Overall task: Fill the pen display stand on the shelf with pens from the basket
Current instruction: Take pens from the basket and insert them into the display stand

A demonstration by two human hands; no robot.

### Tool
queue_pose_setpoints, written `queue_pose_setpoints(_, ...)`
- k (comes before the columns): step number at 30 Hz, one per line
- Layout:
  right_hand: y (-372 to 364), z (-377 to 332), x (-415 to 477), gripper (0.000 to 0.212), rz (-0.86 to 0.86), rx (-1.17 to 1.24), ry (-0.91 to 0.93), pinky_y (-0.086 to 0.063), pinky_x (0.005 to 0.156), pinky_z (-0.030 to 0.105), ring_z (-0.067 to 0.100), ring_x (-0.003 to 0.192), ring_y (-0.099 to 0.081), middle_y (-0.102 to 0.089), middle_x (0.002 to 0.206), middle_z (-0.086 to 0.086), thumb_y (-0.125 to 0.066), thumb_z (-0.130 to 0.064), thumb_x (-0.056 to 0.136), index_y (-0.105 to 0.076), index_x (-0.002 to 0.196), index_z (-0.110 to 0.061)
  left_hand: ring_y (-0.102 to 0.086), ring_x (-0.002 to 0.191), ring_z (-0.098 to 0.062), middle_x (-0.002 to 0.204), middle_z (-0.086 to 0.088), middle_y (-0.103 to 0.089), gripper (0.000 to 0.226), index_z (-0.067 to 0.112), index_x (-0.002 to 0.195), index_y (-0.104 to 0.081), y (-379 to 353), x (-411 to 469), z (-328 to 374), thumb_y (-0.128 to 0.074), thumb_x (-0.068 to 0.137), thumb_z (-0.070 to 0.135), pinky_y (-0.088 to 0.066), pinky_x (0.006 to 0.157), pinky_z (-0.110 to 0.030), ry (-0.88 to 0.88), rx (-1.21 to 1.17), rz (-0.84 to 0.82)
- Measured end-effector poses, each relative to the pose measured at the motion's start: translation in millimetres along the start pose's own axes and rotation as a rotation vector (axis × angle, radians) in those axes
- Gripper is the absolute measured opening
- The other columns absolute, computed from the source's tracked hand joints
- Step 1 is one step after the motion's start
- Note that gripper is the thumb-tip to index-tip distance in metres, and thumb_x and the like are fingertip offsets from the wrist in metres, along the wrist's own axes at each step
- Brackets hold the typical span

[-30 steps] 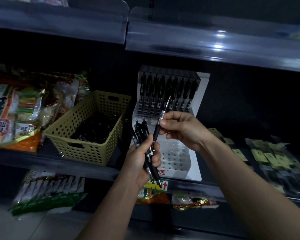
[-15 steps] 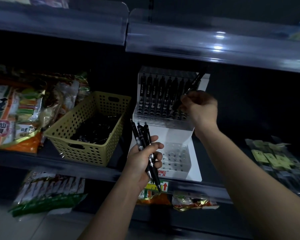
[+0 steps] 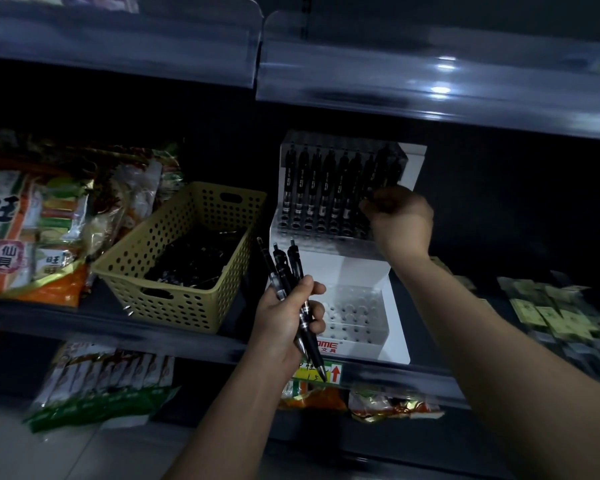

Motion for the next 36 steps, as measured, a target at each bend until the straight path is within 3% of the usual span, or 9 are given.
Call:
queue_pose_setpoints(9,2.2,-3.9,-3.5,0.02,-0.075,-0.236,-0.046,-0.051,0.077,0.028,0.023,0.095,-0.066,-0.072,0.103,0.003,-0.072,-0.03,0.083,-0.073,0.101,-0.02,-0.047,0.048,-0.012,0.073,-0.005,-0.059,0.01,0.005,0.085,-0.052,-0.3,-1.1,2.2,-0.055,0.093,0.009,-0.037,0.038,-0.021,-0.011,-0.017,0.007)
queue_pose_setpoints(22,-2.4,-12.3,1.1,0.016,-0.142,-0.461,0.035,-0.056,0.075,0.033,0.027,0.088,-0.066,-0.072,0.095,0.011,-0.067,-0.021,0.085,-0.073,0.09,-0.006,-0.047,0.048,-0.012,0.069,-0.001,-0.055,0.012,0.01,0.082,-0.054,1.4,-1.5,3.5,-0.059,0.092,0.013,-0.038,0.039,-0.023,-0.034,0.009,0.003)
queue_pose_setpoints(32,-1.0,-7.5,-3.0,0.026,-0.142,-0.392,0.001,-0.054,0.074,0.033,0.025,0.087,-0.066,-0.072,0.093,0.008,-0.07,-0.035,0.084,-0.073,0.09,-0.01,-0.05,0.049,-0.013,0.07,-0.001,-0.06,0.011,0.009,0.088,-0.057,-0.4,-4.1,5.4,-0.061,0.09,0.018,-0.041,0.041,-0.023,-0.037,0.036,-0.001)
queue_pose_setpoints(35,5.0,-19.2,-20.7,0.03,-0.009,-0.313,0.161,-0.048,0.061,0.028,0.021,0.074,-0.065,-0.071,0.083,0.004,-0.066,-0.042,0.087,-0.073,0.088,-0.013,-0.049,0.047,-0.013,0.068,-0.002,-0.062,0.009,0.009,0.093,-0.058,-3.6,-7.5,7.6,-0.06,0.091,0.018,-0.04,0.041,-0.023,-0.057,0.034,-0.018)
queue_pose_setpoints(36,4.4,-24.0,-30.0,0.029,-0.036,-0.224,0.197,-0.046,0.058,0.027,0.016,0.068,-0.063,-0.07,0.076,-0.001,-0.064,-0.042,0.088,-0.073,0.086,-0.014,-0.049,0.047,-0.013,0.068,-0.002,-0.063,0.009,0.009,0.095,-0.058,-4.8,-8.5,8.4,-0.059,0.091,0.017,-0.04,0.041,-0.024,-0.065,0.035,-0.022)
Point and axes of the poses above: each hand's wrist, its own x-axis towards the middle knuckle, its own y-axis out of the back of the hand, z = x × y, the point moved 4 cm from there along x, towards the middle knuckle
